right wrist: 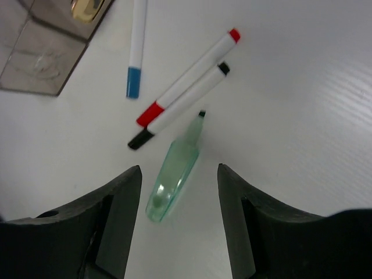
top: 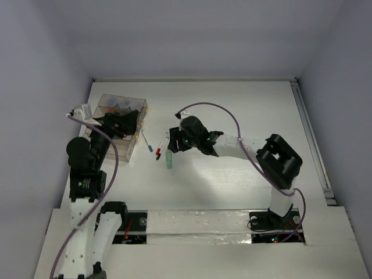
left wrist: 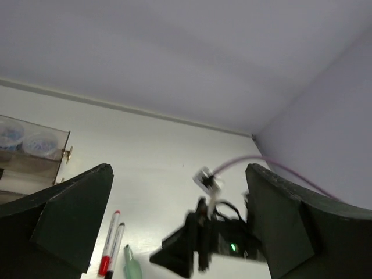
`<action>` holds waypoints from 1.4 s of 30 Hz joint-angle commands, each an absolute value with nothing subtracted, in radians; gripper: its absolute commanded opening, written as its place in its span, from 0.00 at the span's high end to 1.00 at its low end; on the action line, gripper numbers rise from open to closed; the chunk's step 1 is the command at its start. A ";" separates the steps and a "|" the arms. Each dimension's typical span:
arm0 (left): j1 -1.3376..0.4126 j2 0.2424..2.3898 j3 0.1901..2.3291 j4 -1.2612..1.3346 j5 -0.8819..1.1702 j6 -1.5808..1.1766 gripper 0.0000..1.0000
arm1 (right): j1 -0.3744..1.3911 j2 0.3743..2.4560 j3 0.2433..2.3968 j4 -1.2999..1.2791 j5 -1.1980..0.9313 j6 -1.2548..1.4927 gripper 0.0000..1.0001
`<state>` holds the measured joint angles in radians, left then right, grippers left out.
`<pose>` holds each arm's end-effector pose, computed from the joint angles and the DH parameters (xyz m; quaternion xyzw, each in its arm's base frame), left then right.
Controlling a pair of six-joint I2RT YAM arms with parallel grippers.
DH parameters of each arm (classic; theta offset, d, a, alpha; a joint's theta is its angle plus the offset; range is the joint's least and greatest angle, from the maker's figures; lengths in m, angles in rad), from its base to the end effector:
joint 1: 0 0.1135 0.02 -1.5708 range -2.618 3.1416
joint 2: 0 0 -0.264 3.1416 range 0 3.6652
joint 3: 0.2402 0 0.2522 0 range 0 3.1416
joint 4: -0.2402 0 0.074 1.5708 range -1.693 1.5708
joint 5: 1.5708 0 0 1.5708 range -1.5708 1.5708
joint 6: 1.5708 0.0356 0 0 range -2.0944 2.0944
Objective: Sort the stationery into containers
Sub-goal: Pick up the pen from the center of the board.
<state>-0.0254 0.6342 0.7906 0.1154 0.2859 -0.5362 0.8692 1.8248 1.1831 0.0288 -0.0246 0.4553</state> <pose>0.1438 -0.0137 0.3964 -0.0414 0.6079 -0.3012 0.7335 0.2628 0.3123 0.2074 -0.1879 0.8673 0.2920 0.3567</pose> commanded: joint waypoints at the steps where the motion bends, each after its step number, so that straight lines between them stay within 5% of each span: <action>1: -0.029 0.519 0.752 0.029 0.354 -0.431 0.01 | 0.882 1.948 1.337 0.003 0.090 0.479 0.39; 8: -0.076 0.367 0.762 -0.156 0.312 -0.312 0.01 | 0.900 2.138 1.567 -0.133 0.207 0.471 0.43; 25: -0.160 0.308 0.692 -0.155 0.224 -0.307 0.01 | 0.946 2.370 1.859 -0.351 0.305 0.449 0.69; 30: -0.169 0.299 0.696 -0.173 0.172 -0.316 0.01 | 0.956 2.422 1.934 -0.412 0.345 0.472 0.69; 35: -0.169 0.295 0.698 -0.176 0.164 -0.318 0.01 | 0.956 2.430 1.936 -0.408 0.357 0.506 1.00; 42: -0.178 0.287 0.698 -0.179 0.156 -0.318 0.01 | 0.956 2.324 1.838 -0.309 0.410 0.543 1.00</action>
